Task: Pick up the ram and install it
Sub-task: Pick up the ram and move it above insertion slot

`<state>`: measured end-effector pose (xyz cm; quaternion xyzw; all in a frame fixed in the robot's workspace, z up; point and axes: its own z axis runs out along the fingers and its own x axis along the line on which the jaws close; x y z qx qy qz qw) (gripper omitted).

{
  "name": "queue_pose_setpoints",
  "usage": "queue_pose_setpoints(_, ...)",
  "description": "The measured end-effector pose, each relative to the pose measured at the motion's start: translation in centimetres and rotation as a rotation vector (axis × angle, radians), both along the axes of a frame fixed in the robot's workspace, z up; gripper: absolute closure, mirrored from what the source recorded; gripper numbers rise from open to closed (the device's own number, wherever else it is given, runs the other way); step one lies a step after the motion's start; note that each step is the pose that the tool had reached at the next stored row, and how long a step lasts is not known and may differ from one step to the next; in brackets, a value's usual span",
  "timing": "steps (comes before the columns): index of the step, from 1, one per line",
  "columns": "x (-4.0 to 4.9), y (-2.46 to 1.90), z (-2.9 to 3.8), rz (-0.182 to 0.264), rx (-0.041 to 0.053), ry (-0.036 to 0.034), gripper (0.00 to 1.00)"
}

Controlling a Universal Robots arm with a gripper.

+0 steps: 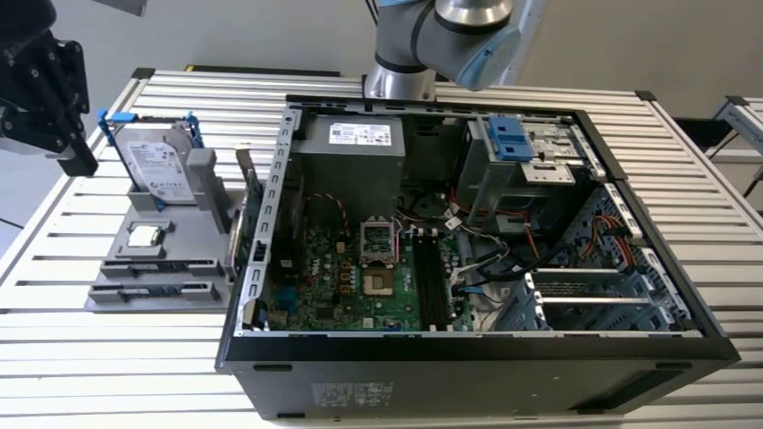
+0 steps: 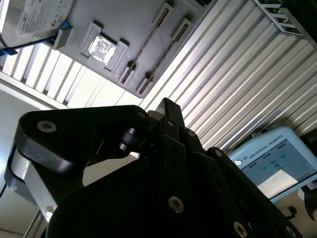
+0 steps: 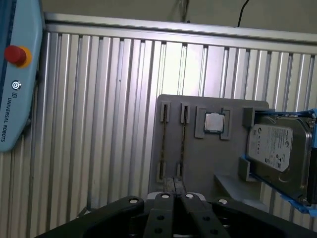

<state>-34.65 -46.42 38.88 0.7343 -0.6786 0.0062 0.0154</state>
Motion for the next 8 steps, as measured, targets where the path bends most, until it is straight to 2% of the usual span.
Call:
queue_pose_setpoints(5, 0.00, 0.01, 0.00, 0.000, 0.0007, 0.0001, 1.00)
queue_pose_setpoints(8, 0.00, 0.00, -0.06, 0.000, 0.0070, 0.0000, 1.00)
